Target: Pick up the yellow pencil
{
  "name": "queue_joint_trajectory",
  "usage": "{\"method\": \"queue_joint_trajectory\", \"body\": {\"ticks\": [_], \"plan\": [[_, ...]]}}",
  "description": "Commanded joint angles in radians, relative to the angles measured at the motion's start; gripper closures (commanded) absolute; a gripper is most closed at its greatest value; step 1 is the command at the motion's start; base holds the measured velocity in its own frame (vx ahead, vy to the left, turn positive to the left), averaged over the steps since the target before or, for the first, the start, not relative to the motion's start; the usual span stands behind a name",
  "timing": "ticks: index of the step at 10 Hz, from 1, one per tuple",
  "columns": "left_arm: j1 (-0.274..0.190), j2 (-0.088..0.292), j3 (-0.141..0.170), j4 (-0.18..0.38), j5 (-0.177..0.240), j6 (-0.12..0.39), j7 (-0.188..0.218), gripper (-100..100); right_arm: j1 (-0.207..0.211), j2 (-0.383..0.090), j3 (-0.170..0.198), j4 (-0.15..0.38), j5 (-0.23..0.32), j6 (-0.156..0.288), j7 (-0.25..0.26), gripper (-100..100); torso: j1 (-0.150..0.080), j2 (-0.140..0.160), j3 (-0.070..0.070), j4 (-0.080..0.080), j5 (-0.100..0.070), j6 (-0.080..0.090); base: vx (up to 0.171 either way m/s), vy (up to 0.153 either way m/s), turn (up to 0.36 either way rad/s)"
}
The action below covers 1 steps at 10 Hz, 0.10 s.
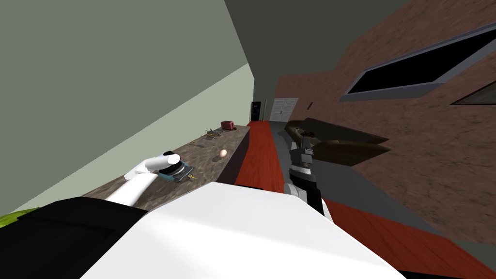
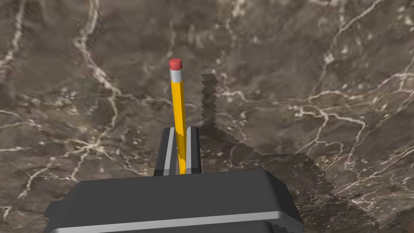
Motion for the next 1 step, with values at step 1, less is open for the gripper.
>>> {"method": "queue_joint_trajectory", "body": {"ticks": [1], "plan": [[0.000,0.000,0.000,0.000,0.000,0.000,0.000,0,0.000,0.000,0.000,0.000,0.000,0.000,0.000,0,0.000,0.000,0.000,0.000,0.000,0.000,0.000,0.000,0.000]]}}
